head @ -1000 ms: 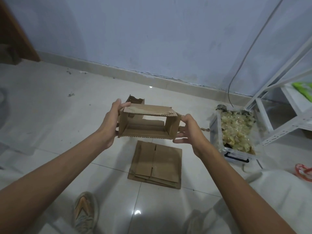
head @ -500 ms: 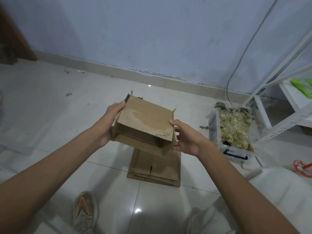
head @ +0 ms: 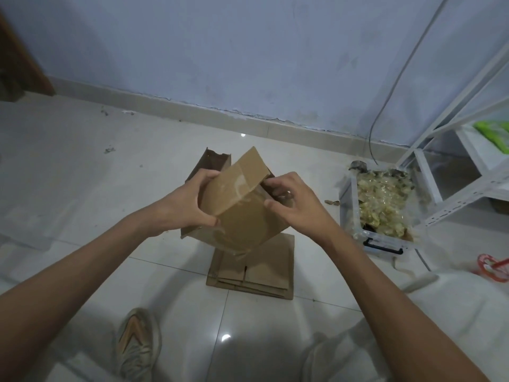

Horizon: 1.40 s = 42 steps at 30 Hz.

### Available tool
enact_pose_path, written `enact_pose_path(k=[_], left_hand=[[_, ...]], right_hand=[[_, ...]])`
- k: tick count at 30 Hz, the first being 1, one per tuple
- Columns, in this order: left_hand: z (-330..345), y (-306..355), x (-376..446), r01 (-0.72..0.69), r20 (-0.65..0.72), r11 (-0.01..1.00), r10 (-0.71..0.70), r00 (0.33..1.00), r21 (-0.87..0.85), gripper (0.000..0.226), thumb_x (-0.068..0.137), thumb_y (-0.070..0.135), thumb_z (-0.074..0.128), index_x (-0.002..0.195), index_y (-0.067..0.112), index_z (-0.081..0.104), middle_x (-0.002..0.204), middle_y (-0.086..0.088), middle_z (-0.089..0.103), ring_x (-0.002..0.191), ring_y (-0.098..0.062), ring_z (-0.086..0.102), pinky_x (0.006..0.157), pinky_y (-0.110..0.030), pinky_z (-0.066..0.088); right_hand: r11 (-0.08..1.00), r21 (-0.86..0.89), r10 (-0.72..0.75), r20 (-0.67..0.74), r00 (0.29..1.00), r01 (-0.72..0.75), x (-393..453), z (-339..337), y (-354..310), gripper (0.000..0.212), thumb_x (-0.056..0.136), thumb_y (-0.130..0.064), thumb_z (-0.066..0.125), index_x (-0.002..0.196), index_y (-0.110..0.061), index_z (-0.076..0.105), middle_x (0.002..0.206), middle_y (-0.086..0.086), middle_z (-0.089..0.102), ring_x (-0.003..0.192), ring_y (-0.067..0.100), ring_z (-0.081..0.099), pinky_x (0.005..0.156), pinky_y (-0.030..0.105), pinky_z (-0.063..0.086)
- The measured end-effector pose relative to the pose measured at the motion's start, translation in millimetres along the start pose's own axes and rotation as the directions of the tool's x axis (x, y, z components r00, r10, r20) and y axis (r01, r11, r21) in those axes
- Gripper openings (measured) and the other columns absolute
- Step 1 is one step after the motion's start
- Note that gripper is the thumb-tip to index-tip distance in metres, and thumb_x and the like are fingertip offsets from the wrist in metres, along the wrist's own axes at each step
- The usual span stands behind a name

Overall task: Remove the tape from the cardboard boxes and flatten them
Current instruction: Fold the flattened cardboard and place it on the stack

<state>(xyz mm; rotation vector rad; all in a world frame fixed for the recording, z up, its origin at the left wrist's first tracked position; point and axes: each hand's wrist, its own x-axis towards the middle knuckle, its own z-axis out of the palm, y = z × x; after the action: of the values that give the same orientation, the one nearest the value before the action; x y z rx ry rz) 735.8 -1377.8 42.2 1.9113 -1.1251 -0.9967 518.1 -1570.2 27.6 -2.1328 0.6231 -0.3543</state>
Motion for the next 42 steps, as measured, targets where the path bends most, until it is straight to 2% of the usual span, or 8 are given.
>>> enact_pose_path(k=[7,13,20,24,27,30,37,42], left_hand=[[-6.3,1.2,-0.3,0.027,0.080,0.999,-0.025,0.996,-0.032,0.093,0.076,0.009,0.091,0.145,0.044,0.039,0.131,0.025,0.055,0.118,0.005,0.055,0.087,-0.022,0.054],[4.4,0.5,-1.0,0.174,-0.062,0.975,-0.184,0.981,-0.135,0.085,0.072,0.030,0.093,0.138,0.034,0.040,0.125,0.012,0.056,0.110,-0.010,0.061,0.079,-0.029,0.051],[16.7,-11.0,0.4,0.267,-0.214,0.908,-0.344,0.914,-0.322,0.113,0.051,0.044,0.104,0.142,0.028,0.040,0.123,0.004,0.064,0.108,-0.019,0.066,0.078,-0.038,0.057],[21.4,-21.3,4.0,0.234,-0.360,0.886,-0.387,0.849,-0.401,0.090,0.061,0.031,0.101,0.132,0.023,0.047,0.116,0.005,0.063,0.104,-0.017,0.065,0.074,-0.035,0.055],[24.1,-31.2,7.8,0.245,-0.436,0.899,-0.396,0.808,-0.362,0.084,0.057,0.035,0.103,0.124,0.026,0.053,0.115,0.006,0.066,0.108,-0.020,0.065,0.090,-0.043,0.058],[29.9,-37.7,9.3,0.296,-0.449,0.902,-0.416,0.791,-0.314,0.084,0.054,0.040,0.102,0.122,0.026,0.056,0.115,0.006,0.067,0.109,-0.022,0.065,0.095,-0.047,0.057],[34.5,-37.2,6.4,0.307,-0.280,0.863,-0.435,0.856,-0.400,0.064,0.077,0.038,0.090,0.129,0.018,0.058,0.108,0.006,0.068,0.095,-0.012,0.065,0.066,-0.028,0.049],[39.6,-41.6,7.6,0.334,-0.264,0.835,-0.474,0.840,-0.437,0.064,0.079,0.044,0.088,0.129,0.017,0.059,0.115,-0.001,0.069,0.104,-0.022,0.066,0.079,-0.039,0.054]], right_hand=[[0.970,0.178,0.104,0.312,0.944,-0.166,-2.3,-10.0,-8.9,0.049,0.097,-0.043,0.072,0.143,-0.038,0.056,0.134,-0.013,0.064,0.123,0.005,0.062,0.103,0.033,0.053],[0.977,-0.211,0.000,-0.121,0.993,-0.026,0.4,-6.4,-10.7,0.031,0.088,-0.043,0.078,0.105,-0.031,0.055,0.099,-0.015,0.066,0.087,0.008,0.060,0.078,0.041,0.055],[0.906,-0.408,-0.060,-0.385,0.921,-0.112,-2.1,7.5,0.0,0.079,0.091,-0.051,0.071,0.156,-0.024,0.035,0.150,0.005,0.043,0.139,0.023,0.037,0.116,0.042,0.031],[0.908,0.104,0.418,-0.310,0.854,-0.407,-4.2,17.4,4.4,0.111,0.079,-0.068,0.075,0.162,-0.027,0.015,0.163,0.004,0.030,0.147,0.025,0.037,0.120,0.048,0.037],[0.661,0.574,0.573,0.029,0.819,-0.483,-9.3,22.1,4.5,0.083,0.083,-0.060,0.080,0.146,-0.016,0.051,0.131,0.000,0.070,0.112,0.018,0.072,0.095,0.039,0.060],[0.694,0.632,0.501,-0.080,0.862,-0.345,-12.0,32.3,7.3,0.028,0.097,-0.034,0.075,0.119,-0.017,0.072,0.106,-0.005,0.079,0.091,0.009,0.077,0.076,0.025,0.063],[0.652,0.672,0.534,-0.076,0.842,-0.352,-13.4,37.8,24.8,0.029,0.097,-0.030,0.076,0.118,-0.012,0.072,0.108,0.002,0.080,0.096,0.019,0.078,0.078,0.034,0.064],[0.626,0.698,0.529,-0.052,0.847,-0.348,-24.6,42.9,27.2,0.031,0.098,-0.031,0.074,0.122,-0.012,0.071,0.110,0.001,0.080,0.098,0.018,0.078,0.079,0.033,0.064]])
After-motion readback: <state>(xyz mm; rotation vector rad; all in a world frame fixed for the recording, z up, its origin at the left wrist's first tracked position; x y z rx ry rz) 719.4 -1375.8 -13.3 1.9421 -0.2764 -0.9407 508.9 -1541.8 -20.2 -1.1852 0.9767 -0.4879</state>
